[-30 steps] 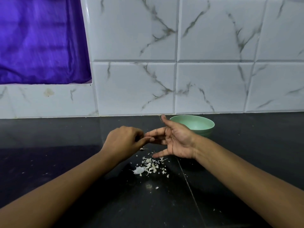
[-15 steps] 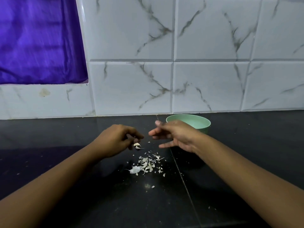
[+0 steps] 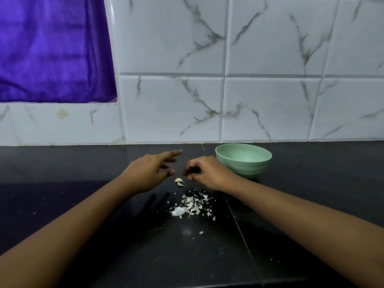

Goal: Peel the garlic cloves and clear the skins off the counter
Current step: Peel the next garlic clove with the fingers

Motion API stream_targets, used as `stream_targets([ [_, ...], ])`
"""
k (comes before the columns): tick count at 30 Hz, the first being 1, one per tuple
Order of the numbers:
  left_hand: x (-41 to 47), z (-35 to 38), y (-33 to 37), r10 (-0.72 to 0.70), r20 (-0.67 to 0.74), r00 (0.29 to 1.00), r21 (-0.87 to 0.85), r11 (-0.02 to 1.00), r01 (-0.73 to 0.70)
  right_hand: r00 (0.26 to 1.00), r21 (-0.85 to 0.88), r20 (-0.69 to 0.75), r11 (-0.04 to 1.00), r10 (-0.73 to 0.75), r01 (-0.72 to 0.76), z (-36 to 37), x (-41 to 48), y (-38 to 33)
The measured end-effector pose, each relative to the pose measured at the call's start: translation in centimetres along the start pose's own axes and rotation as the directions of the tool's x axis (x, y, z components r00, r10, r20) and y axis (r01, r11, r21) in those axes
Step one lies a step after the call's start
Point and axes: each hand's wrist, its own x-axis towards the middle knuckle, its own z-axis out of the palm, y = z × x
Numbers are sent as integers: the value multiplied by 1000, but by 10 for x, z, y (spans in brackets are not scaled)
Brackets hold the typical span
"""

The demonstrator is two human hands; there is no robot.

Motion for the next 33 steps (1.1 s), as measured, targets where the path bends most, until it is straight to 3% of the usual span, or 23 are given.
stream_targets([
  [5, 4, 4, -9, -20, 52, 998, 37, 999, 18, 997, -93, 61, 995, 52, -46, 9, 18, -10],
  [13, 4, 3, -8, 1, 58, 998, 2, 1000, -1, 997, -258, 78, 966, 17, 4, 7, 17, -12],
  [15, 3, 3, -6, 7, 63, 998, -14, 1000, -6, 993, -209, 101, 977, 54, -32, -1, 10, -4],
  [19, 1, 4, -2, 16, 114, 993, -38, 999, -11, 958, 162, 174, 953, 230, -258, -10, -3, 16],
  [21, 1, 4, 0, 19, 134, 991, -45, 999, -13, 944, 223, 206, 926, 259, -303, -12, -4, 21],
  [28, 0, 4, 2, 16, 192, 981, -27, 1000, -11, 935, 239, 222, 914, 277, -328, -16, -4, 22],
  [33, -2, 5, 7, 37, 271, 962, 31, 998, -47, 968, 59, 142, 974, 208, -218, -12, -2, 19],
])
